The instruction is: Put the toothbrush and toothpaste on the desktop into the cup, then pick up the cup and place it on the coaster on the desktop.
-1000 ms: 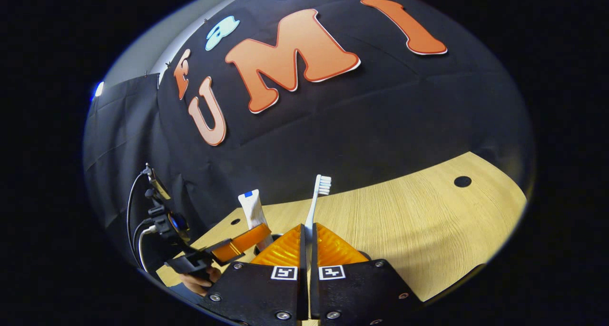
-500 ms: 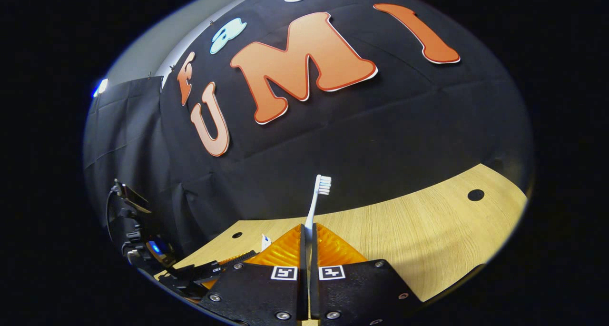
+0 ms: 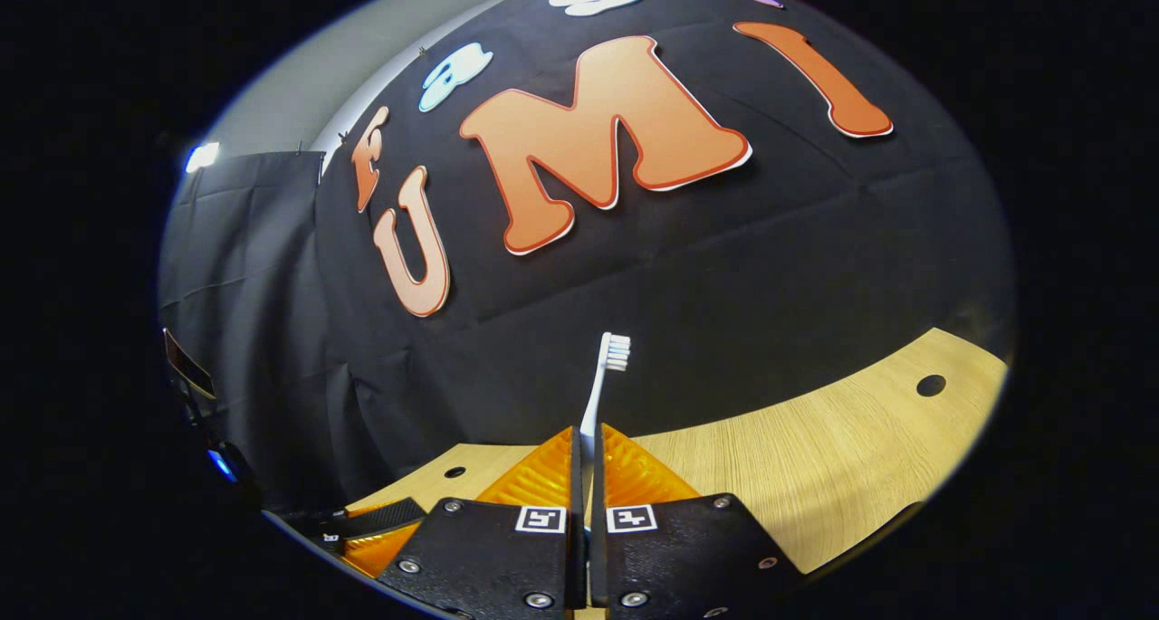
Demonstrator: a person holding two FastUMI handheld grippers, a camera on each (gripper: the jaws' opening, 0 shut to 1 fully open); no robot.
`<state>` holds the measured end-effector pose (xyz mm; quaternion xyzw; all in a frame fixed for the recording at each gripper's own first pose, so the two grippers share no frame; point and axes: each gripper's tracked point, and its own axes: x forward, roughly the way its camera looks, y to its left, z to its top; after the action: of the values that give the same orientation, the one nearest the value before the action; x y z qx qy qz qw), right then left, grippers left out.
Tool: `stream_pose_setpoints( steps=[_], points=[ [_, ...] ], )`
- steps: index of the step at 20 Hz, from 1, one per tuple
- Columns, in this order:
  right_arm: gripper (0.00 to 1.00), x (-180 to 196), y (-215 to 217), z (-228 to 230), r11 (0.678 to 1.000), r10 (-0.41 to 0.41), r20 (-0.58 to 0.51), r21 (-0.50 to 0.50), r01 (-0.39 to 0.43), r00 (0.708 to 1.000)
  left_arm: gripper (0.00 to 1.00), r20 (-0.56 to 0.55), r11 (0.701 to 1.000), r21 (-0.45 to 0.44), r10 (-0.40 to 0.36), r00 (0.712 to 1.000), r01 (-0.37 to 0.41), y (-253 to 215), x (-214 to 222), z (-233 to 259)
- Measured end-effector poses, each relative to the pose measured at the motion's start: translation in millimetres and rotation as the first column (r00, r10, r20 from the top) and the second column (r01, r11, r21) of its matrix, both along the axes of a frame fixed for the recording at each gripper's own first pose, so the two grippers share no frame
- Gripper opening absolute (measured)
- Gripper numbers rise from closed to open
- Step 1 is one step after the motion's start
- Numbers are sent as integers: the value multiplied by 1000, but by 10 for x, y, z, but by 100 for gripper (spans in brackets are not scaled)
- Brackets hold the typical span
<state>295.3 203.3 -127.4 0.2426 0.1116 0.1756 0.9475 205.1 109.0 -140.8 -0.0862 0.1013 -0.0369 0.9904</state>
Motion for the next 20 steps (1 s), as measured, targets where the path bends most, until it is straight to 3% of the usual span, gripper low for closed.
stream_pose_setpoints(
  steps=[7,12,16,20],
  points=[
    [4,-21,155,-236,998,18,-15,-61,-19,1000,98,-59,999,40,16,998,-13,64,-119,-138],
    [9,-210,90,-245,993,71,-76,-92,-78,995,98,-88,999,52,14,996,-9,-17,-180,-137],
    [17,-377,-117,-16,991,75,-61,-104,-81,995,98,-99,996,88,13,995,-4,-137,-237,-17],
    [34,-540,-353,256,988,57,-19,-143,-59,998,97,-131,994,108,22,991,-8,-217,-291,118]
  ],
)
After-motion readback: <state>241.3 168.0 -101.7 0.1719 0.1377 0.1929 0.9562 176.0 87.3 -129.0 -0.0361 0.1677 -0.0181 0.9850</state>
